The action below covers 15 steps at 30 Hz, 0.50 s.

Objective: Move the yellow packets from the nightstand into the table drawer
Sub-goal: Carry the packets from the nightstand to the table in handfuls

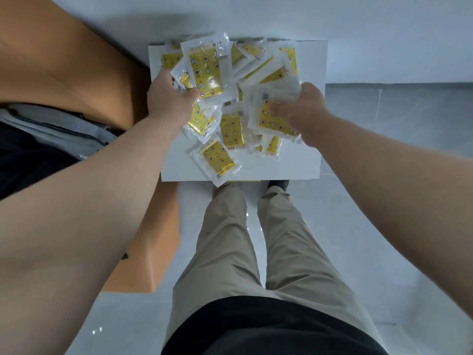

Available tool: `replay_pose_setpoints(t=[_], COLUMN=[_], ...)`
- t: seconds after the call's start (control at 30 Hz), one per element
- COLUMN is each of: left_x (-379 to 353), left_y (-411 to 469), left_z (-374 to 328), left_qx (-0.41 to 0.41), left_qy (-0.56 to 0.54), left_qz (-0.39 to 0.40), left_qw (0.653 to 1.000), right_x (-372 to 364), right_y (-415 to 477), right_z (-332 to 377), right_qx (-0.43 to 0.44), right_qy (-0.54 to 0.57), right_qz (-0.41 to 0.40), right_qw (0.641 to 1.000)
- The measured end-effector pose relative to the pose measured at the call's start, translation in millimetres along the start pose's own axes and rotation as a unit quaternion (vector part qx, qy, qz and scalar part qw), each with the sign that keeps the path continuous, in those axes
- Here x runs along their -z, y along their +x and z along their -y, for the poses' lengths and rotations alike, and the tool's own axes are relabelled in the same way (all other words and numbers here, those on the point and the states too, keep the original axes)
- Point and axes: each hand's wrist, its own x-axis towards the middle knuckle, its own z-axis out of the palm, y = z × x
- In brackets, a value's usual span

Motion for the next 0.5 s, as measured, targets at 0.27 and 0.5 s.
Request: replay_pose_setpoints(t=[0.27,0.5], left_x=[28,65], left_y=[-23,-82], left_z=[-27,-70], left_qx=[0.080,0.125], left_qy=[-0.095,-0.176], left_qz=[-0.016,-0.010], left_qw=[0.992,0.976], right_x=[15,46], right_y=[-36,-102], right_z=[27,62], right_qx=[0.000,0.001], right_qy=[0.045,0.078], right_qz=[-0.018,-0.034], right_qw=[0.999,0.996])
